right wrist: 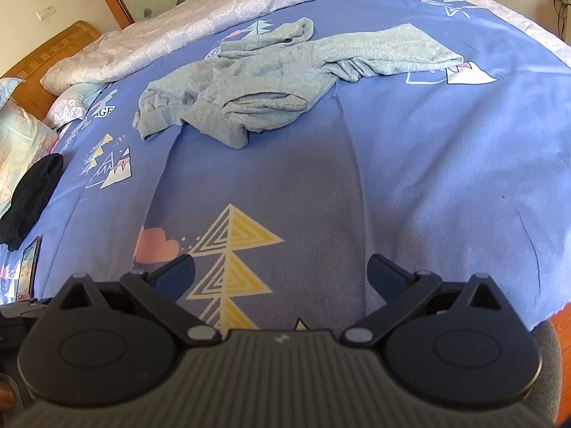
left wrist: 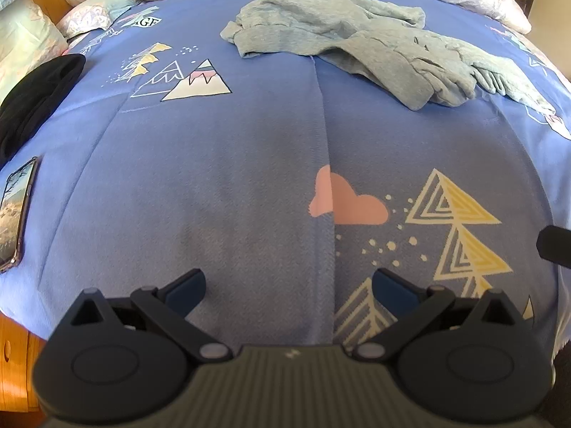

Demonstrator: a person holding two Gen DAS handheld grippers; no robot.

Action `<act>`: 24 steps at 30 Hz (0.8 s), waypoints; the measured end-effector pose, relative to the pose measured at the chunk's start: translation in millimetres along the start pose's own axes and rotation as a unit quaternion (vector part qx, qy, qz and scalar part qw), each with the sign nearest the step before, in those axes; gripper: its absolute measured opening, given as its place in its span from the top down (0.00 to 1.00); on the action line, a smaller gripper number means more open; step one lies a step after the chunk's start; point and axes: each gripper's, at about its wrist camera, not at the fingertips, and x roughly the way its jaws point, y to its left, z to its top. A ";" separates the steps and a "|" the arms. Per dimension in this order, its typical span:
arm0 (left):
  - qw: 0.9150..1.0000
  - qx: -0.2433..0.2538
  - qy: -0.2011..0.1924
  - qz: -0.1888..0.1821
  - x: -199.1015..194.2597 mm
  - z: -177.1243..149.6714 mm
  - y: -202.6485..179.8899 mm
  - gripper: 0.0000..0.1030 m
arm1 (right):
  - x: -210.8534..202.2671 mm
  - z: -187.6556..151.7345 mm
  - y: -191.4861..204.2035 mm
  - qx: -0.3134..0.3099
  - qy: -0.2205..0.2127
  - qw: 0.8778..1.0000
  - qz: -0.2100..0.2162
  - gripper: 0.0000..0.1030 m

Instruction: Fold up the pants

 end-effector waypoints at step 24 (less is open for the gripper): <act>0.996 -0.006 -0.085 0.007 -28.7 0.7 7.6 0.00 | 5.0 0.3 7.4 -0.013 0.015 1.000 0.011 0.58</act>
